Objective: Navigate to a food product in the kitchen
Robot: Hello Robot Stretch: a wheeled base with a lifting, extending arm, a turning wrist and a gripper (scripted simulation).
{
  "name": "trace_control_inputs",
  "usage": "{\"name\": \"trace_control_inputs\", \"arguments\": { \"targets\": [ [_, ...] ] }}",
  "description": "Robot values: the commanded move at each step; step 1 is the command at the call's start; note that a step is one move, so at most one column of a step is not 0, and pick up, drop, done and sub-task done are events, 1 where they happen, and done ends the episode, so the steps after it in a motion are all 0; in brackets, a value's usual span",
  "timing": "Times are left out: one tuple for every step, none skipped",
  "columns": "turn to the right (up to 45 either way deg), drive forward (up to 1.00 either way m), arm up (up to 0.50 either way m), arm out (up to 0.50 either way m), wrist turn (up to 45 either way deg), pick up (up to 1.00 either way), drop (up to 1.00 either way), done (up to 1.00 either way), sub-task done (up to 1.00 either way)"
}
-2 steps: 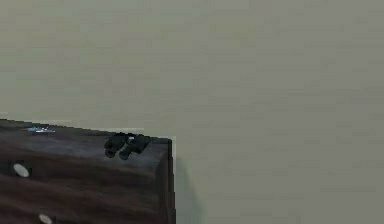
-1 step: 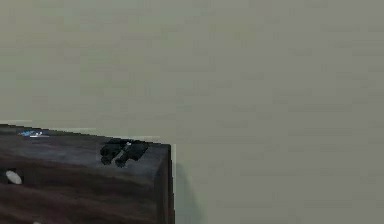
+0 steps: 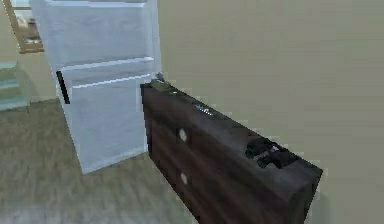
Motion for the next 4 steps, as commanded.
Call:
{"name": "trace_control_inputs", "arguments": {
  "targets": [
    [-33.0, 0.00, 0.00, 0.00, 0.0, 0.00, 0.00, 0.00, 0.00],
    [0.0, 0.45, 0.00, 0.00, 0.0, 0.00, 0.00, 0.00, 0.00],
    [-24.0, 0.00, 0.00, 0.00, 0.0, 0.00, 0.00, 0.00, 0.00],
    [0.0, 1.00, 0.00, 0.00, 0.0, 0.00, 0.00, 0.00, 0.00]
  ]
}}
